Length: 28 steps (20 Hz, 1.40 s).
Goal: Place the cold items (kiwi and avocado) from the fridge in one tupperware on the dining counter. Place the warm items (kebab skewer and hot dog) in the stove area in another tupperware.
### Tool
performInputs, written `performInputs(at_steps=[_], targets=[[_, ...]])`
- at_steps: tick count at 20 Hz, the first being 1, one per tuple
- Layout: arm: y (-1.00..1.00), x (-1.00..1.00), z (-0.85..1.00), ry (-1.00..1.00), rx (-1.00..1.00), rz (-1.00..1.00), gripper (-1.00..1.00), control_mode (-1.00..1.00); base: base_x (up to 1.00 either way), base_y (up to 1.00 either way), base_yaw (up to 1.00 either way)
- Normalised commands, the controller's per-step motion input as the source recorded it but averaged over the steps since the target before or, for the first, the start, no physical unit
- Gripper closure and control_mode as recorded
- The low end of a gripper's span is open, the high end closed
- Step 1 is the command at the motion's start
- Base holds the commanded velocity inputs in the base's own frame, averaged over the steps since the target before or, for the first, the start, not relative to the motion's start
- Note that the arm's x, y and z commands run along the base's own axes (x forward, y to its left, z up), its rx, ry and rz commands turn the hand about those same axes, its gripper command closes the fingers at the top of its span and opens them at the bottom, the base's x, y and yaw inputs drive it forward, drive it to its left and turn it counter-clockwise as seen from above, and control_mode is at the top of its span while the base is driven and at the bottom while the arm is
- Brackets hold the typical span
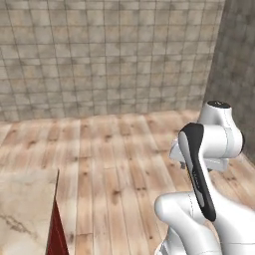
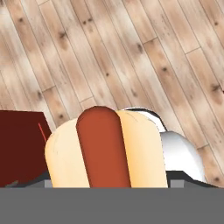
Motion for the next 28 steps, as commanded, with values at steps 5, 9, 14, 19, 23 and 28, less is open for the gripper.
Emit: performInputs(at_steps=[5,9,14,19,23,28], targets=[[0.0,0.0,0.0,0.0,0.0,0.0,1.0,1.0,1.0,0.0,0.26],[0.0,0.0,0.0,0.0,0.0,0.0,1.0,1.0,1.0,0.0,0.15],[0.0,0.0,0.0,0.0,0.0,0.0,1.0,1.0,1.0,-0.05,0.38],[0.0,0.0,0.0,0.0,0.0,0.0,1.0,1.0,1.0,-0.23,0.65],[0.0,0.0,0.0,0.0,0.0,0.0,1.0,1.0,1.0,-0.18,0.69],[0.0,0.0,0.0,0.0,0.0,0.0,1.0,1.0,0.73,-0.23,0.8]])
